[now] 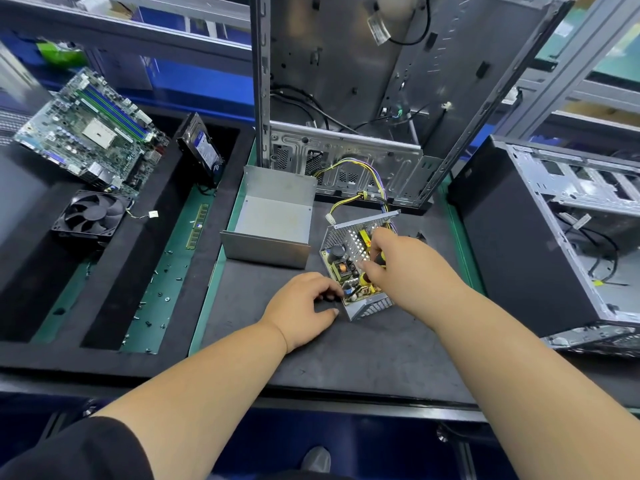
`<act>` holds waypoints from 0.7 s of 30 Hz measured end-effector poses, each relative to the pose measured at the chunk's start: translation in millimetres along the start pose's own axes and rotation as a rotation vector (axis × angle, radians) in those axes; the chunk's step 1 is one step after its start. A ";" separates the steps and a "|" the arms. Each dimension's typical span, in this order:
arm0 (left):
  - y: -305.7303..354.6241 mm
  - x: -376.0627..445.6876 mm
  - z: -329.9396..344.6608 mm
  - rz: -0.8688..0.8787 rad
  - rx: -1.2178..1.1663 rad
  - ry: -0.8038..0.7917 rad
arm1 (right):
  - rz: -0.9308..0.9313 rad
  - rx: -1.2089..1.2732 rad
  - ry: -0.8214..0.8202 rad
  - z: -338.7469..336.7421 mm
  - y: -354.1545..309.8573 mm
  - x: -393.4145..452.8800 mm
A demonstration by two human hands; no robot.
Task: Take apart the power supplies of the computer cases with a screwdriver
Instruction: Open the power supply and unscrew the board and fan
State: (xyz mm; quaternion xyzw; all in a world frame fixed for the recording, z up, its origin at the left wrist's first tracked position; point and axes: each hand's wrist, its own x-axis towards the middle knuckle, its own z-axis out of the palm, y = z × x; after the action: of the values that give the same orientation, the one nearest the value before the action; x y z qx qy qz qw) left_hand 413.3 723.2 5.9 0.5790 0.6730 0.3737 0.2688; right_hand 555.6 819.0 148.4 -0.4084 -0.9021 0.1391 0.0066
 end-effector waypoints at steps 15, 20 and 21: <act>-2.3 0.5 0.7 -0.002 -0.001 0.004 | -0.030 -0.054 0.035 -0.5 0.4 0.1; -1.8 1.5 1.9 0.006 -0.009 0.006 | -0.022 0.069 0.035 -0.7 1.8 -1.5; -1.5 1.6 1.8 0.007 -0.006 0.008 | -0.031 0.082 0.035 -1.6 2.2 -1.5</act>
State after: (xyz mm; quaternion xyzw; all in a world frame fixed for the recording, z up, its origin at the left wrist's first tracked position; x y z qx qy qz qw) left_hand 413.5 725.1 3.7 0.5790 0.6708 0.3791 0.2666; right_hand 558.4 819.7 149.5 -0.3962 -0.9016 0.1686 0.0410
